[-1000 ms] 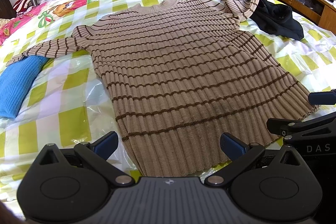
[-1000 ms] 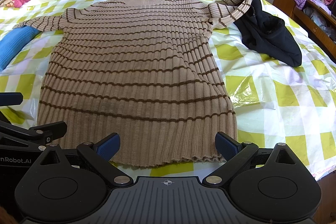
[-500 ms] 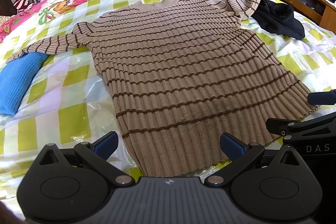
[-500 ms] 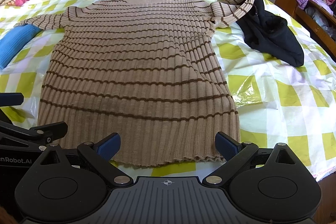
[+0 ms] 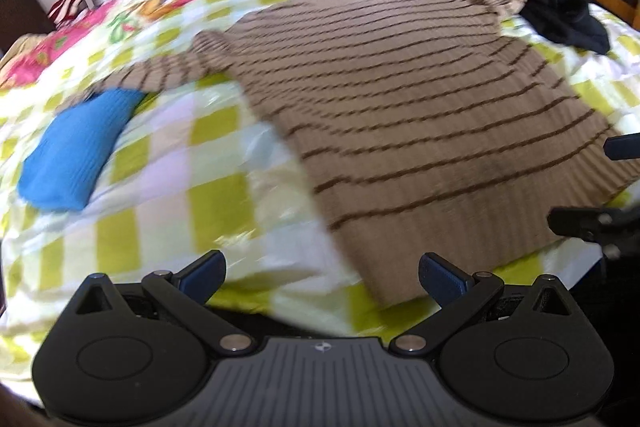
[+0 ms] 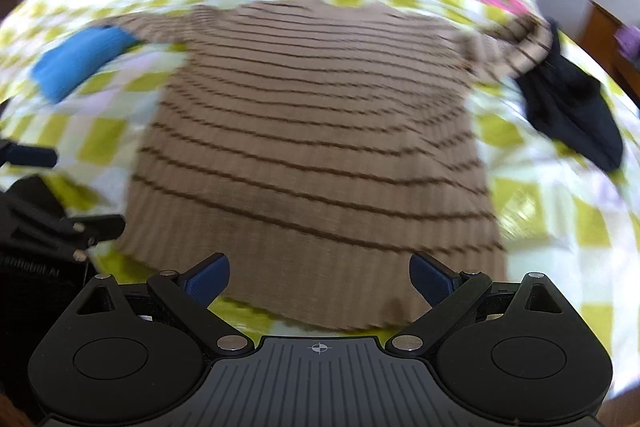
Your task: Fold small clothes
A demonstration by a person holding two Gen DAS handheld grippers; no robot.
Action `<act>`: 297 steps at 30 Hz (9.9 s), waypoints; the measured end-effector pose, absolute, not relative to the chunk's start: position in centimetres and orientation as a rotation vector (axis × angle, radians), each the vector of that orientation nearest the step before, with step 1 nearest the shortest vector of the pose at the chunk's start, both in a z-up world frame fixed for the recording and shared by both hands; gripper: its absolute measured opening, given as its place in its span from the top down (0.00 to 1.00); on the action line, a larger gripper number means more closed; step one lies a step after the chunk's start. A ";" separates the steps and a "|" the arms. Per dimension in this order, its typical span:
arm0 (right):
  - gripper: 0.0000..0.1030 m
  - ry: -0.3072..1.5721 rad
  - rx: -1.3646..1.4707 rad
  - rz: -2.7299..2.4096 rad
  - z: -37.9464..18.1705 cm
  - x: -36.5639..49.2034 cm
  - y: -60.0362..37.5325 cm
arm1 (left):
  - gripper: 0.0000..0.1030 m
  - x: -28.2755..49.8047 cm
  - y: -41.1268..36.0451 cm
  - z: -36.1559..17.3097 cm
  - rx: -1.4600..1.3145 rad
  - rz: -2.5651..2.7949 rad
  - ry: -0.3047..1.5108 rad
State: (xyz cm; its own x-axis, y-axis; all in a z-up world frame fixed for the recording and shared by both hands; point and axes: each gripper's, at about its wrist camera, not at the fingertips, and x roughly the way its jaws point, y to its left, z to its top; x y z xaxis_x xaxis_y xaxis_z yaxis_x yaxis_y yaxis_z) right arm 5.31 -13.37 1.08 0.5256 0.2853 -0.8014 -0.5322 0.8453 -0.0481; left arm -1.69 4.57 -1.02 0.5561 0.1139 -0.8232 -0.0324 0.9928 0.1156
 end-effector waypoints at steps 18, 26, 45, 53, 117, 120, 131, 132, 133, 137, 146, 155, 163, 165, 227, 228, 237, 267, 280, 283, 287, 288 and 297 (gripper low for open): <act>0.72 0.834 -0.635 0.930 -1.6 4.5 -2.3 | 0.00 -1.6 10.5 -0.7 -0.018 0.128 0.994; 0.80 0.937 -0.443 0.858 0.7 7.1 -5.7 | 0.00 -1.9 8.2 -1.1 0.072 -0.057 0.967; 0.50 0.921 -0.495 0.946 -0.8 5.7 -7.3 | 0.10 0.3 5.6 -3.6 0.189 0.061 1.031; 0.63 0.739 -0.664 0.922 -2.6 4.3 -3.8 | 0.12 -1.3 6.2 -2.3 0.068 0.019 0.999; 0.84 0.879 -0.361 0.955 -0.9 6.4 -7.6 | 0.35 -0.1 4.6 -3.1 0.140 0.091 0.960; 0.75 0.875 -0.420 0.958 -1.3 5.5 -7.0 | 0.35 0.5 4.6 -3.5 0.104 0.082 0.949; 0.76 0.978 -0.469 0.655 -0.9 5.8 -8.1 | 0.67 -1.0 13.3 -2.5 -0.203 0.319 0.930; 0.76 1.004 -0.439 0.612 -0.4 6.0 -9.0 | 0.67 -1.5 13.9 -2.7 -0.200 0.323 0.944; 0.72 1.016 -0.407 0.584 0.1 6.2 -9.7 | 0.67 -1.9 14.2 -2.9 -0.192 0.314 0.963; 0.69 1.011 -0.277 0.433 2.6 7.0 -13.7 | 0.67 -3.4 13.8 -2.1 -0.140 0.218 0.954; 0.48 1.018 -0.140 0.231 1.3 14.2 -21.6 | 0.59 -1.7 11.2 3.0 -0.167 0.117 0.745; 0.82 1.100 0.149 0.229 -2.7 19.1 -26.2 | 0.54 9.7 8.7 -3.3 -0.077 0.122 0.976; 0.86 1.136 0.020 0.145 -0.7 17.8 -28.4 | 0.52 6.7 11.4 -3.0 -0.087 0.162 0.999; 0.81 1.036 -0.081 0.107 1.5 17.2 -26.9 | 0.51 6.9 11.0 -1.7 -0.019 0.213 0.983; 0.94 0.459 -0.164 0.622 4.5 30.0 -9.5 | 0.27 22.3 9.7 -4.5 -0.226 0.080 0.654; 0.94 0.494 -0.181 0.624 3.3 29.5 -9.1 | 0.26 22.1 10.0 -4.7 -0.236 0.085 0.656; 0.78 0.604 -0.408 0.589 -0.9 27.8 -9.9 | 0.24 21.8 9.4 -4.5 -0.157 0.099 0.627; 0.89 0.764 0.021 0.664 3.6 33.3 -10.1 | 0.16 24.0 3.2 -2.6 0.223 -0.044 0.492; 0.88 0.799 -0.046 0.700 2.7 33.6 -9.9 | 0.70 25.9 4.0 -4.1 0.197 0.042 0.549; 0.78 0.750 -0.174 0.692 2.3 32.3 -9.8 | 0.73 25.9 4.6 -4.5 0.215 0.029 0.570; 0.51 0.674 -0.342 0.671 1.3 31.0 -10.3 | 0.76 25.6 5.1 -4.4 0.243 0.010 0.570; 0.50 0.675 -0.367 0.663 1.0 31.0 -10.4 | 0.76 25.7 5.2 -4.3 0.242 0.001 0.576; 0.88 0.553 -0.328 0.559 4.0 31.1 -11.0 | 0.77 26.3 6.3 0.0 0.321 0.013 0.470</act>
State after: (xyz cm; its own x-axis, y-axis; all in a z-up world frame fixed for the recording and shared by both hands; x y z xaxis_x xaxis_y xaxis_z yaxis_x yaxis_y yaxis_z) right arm 31.13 -11.05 4.03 0.7090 0.4089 -0.5746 -0.5794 0.8022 -0.1440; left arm 26.34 6.27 -0.04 0.8925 0.0854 -0.4429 0.0613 0.9499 0.3065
